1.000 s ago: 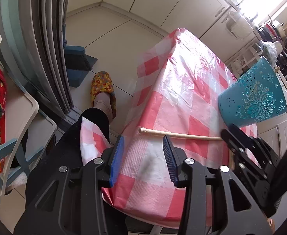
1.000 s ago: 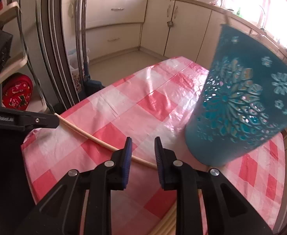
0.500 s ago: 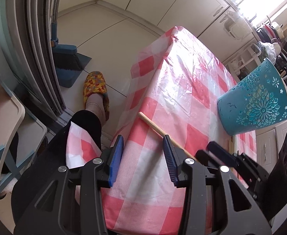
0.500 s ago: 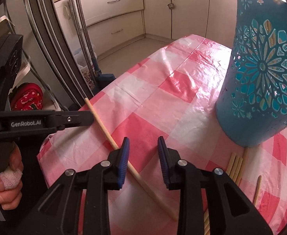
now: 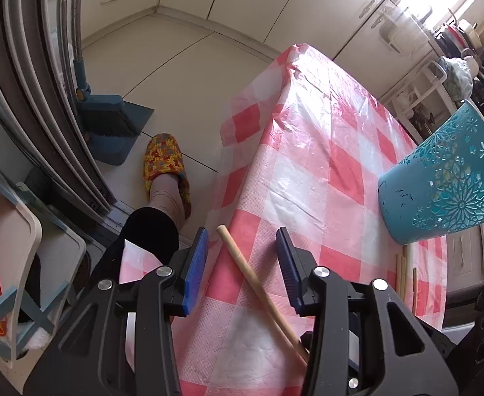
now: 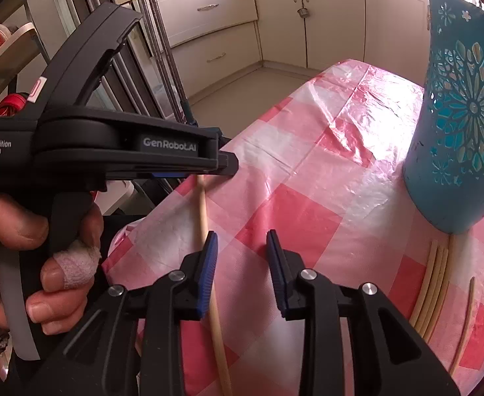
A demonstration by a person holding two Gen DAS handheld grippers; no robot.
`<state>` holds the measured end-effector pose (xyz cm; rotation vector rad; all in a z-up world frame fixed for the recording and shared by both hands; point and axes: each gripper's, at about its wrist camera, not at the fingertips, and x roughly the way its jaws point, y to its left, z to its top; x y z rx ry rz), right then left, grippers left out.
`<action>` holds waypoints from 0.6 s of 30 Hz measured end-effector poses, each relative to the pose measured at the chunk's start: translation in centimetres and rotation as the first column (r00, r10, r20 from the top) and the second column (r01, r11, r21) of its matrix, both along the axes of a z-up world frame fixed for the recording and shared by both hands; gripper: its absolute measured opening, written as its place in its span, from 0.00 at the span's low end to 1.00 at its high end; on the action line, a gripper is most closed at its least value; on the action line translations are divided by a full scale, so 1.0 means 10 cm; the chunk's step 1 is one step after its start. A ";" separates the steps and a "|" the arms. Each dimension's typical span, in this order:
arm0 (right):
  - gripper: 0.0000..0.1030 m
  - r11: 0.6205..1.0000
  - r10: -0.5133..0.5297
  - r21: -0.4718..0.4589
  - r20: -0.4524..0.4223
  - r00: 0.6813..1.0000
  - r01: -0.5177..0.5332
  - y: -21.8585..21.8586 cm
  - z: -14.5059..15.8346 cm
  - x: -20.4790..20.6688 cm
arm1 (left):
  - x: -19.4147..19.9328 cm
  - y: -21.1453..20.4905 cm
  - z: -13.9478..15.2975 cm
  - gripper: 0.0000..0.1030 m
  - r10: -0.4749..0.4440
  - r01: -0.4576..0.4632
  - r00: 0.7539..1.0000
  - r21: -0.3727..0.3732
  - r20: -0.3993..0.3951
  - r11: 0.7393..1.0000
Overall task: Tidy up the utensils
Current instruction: 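Lower the left tool to a loose chopstick and close on it, then lift the chopstick with the left tool over the basket and release it inside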
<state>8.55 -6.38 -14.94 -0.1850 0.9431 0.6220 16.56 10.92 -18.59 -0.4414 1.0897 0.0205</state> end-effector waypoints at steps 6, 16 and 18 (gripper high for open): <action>0.31 0.999 -0.010 0.044 -0.036 0.999 0.011 0.01 0.00 0.01 | -0.06 -0.01 0.04 0.19 0.008 -0.008 1.000 0.008 0.031 1.000; 0.31 0.995 0.008 0.100 -0.062 0.998 -0.002 0.03 -0.01 -0.06 | -0.18 0.22 0.13 0.04 0.042 -0.039 0.997 -0.048 0.069 0.998; 0.31 0.995 0.008 0.103 -0.054 0.999 -0.003 0.00 0.02 -0.08 | -0.22 0.26 0.22 0.04 0.059 -0.054 0.995 -0.064 0.085 0.996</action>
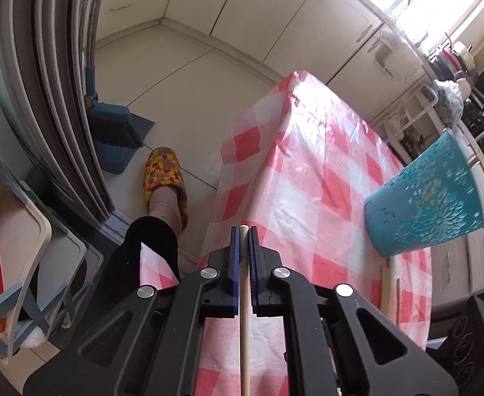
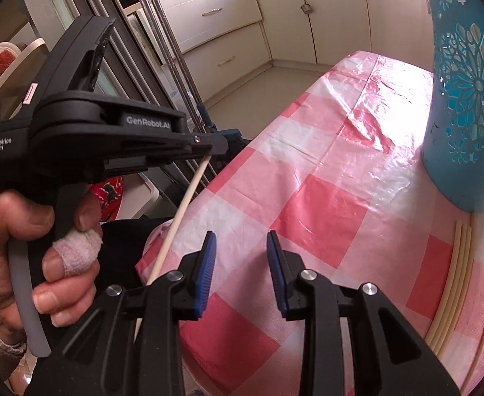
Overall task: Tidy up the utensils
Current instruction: 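Lift the chopstick with the left tool over the basket and release it inside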
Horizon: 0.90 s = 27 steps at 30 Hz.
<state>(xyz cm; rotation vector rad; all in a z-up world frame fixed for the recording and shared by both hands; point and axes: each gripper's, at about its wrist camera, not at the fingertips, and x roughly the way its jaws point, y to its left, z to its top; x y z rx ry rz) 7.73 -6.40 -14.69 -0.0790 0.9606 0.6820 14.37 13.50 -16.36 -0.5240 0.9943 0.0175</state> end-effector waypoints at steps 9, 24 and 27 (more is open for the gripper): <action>0.31 0.993 -0.113 0.040 0.115 0.987 0.109 -0.80 0.44 -0.29 | -0.01 -0.30 0.95 0.04 -0.035 0.047 0.965 -0.039 0.261 0.998; 0.22 0.918 -0.393 -0.020 0.073 0.917 0.396 -1.91 0.36 -0.13 | 0.69 -2.02 2.41 0.05 -0.185 0.072 0.675 0.186 0.714 0.980; 0.22 0.921 -0.383 -0.041 0.070 0.921 0.387 -1.87 0.32 -0.07 | 0.85 -2.16 2.33 0.05 -0.185 0.040 0.676 0.215 0.713 0.976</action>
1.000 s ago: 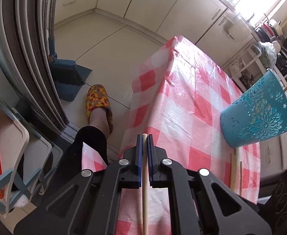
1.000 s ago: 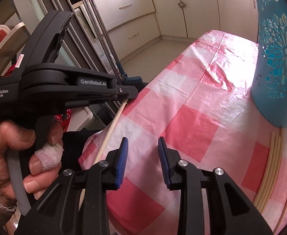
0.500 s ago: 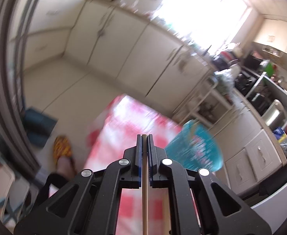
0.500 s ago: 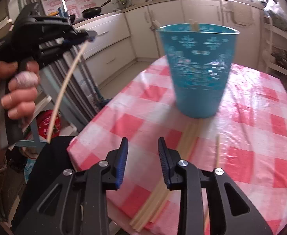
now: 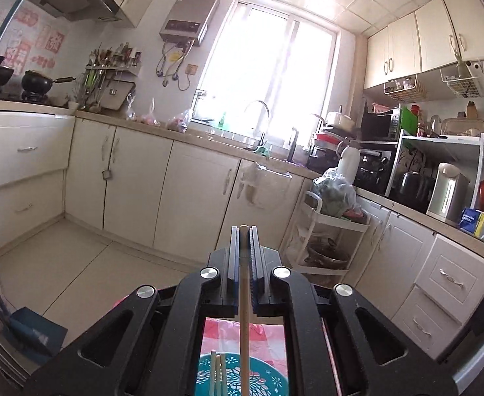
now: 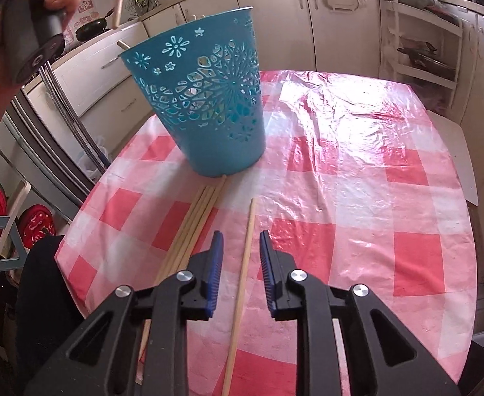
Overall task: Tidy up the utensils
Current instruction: 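Lift the chopstick with the left tool over the basket and release it inside, then close the right tool on one chopstick from the bundle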
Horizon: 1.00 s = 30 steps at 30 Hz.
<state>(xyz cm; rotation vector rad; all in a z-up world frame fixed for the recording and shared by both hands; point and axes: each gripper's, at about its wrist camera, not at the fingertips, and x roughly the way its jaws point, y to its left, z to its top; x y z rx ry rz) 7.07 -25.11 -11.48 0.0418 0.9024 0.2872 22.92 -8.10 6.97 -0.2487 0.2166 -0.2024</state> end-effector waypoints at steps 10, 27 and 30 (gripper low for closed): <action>0.22 0.999 0.007 -0.034 -0.040 0.999 -0.008 -0.05 -0.10 -0.01 | 0.15 -0.02 -0.50 0.05 0.071 -0.067 0.997 0.099 -0.039 0.993; 0.05 0.988 0.020 -0.149 -0.055 0.998 -0.028 0.09 -0.24 0.00 | -0.56 0.60 -0.63 0.64 0.073 -0.049 0.978 0.124 -0.194 0.991; 0.05 0.997 -0.012 -0.083 -0.054 0.998 0.007 -0.03 -0.17 -0.02 | -0.71 0.80 -0.70 0.65 0.082 -0.058 0.972 0.117 -0.222 0.992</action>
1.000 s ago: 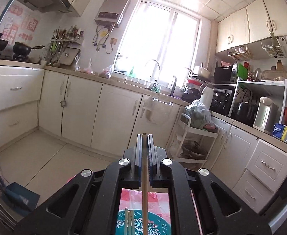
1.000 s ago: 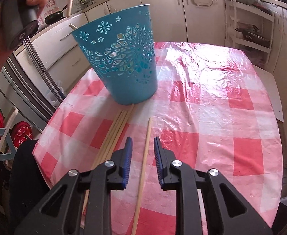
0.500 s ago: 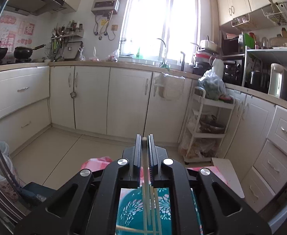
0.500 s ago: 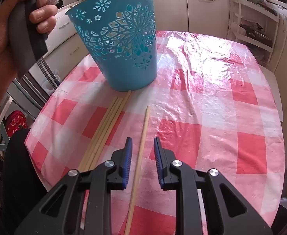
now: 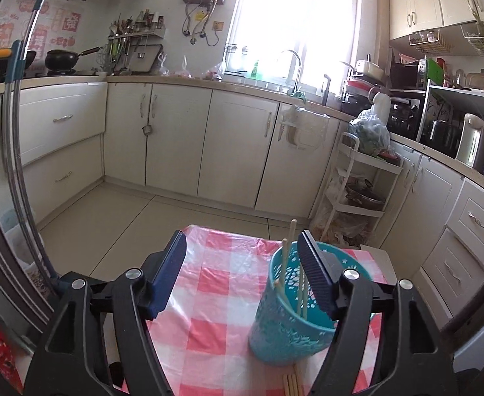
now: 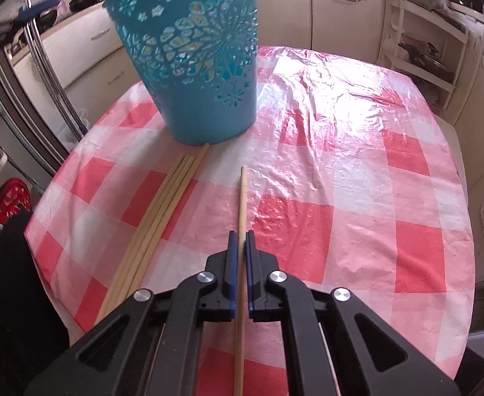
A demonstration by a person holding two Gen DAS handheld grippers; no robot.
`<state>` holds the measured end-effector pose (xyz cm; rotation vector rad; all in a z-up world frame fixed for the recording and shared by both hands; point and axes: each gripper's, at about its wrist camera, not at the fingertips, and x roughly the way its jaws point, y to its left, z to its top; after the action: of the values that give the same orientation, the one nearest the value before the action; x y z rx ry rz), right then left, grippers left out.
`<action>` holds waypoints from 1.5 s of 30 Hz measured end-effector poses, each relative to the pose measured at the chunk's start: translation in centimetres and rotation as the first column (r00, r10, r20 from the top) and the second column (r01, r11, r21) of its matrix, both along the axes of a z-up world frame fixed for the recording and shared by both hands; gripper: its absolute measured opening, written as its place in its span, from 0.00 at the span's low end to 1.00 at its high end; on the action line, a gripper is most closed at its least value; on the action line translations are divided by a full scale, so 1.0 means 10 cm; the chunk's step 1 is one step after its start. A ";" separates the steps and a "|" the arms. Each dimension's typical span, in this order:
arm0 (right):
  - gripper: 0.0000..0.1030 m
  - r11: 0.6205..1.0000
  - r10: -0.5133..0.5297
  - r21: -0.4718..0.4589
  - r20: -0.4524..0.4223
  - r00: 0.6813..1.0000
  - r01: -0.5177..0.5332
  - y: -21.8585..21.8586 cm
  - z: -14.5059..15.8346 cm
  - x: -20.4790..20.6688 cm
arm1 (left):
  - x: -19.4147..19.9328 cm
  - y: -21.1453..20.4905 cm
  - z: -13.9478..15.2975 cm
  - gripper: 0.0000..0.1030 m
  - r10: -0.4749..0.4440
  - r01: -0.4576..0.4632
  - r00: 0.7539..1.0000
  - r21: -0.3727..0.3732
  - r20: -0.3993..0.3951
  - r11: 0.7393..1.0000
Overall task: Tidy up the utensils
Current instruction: 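Close the right tool on one chopstick from the bundle, then lift the chopstick with the right tool over the basket and open it, then lower the right tool back to the chopstick bundle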
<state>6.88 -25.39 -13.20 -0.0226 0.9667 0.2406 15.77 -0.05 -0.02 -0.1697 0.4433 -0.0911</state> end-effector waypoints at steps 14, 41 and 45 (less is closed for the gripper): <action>0.05 0.896 -0.139 0.432 0.491 0.860 -0.102 -0.06 1.93 0.44 | -0.60 0.78 -0.84 0.70 0.133 -0.159 0.959 -0.085 -0.249 0.984; 0.09 0.972 -0.122 0.233 0.480 0.869 0.007 0.03 1.26 0.40 | -0.74 0.51 -0.76 0.80 0.109 -0.126 0.956 -0.046 -0.272 0.991; 0.23 0.975 -0.122 0.220 0.421 0.899 0.029 -0.06 1.06 0.11 | -0.82 0.49 -0.74 0.80 0.105 -0.119 0.957 -0.034 -0.270 0.992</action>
<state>7.98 -26.03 -2.56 0.1496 0.4921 0.2507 7.54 4.85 -7.39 -0.2576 0.7011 0.0334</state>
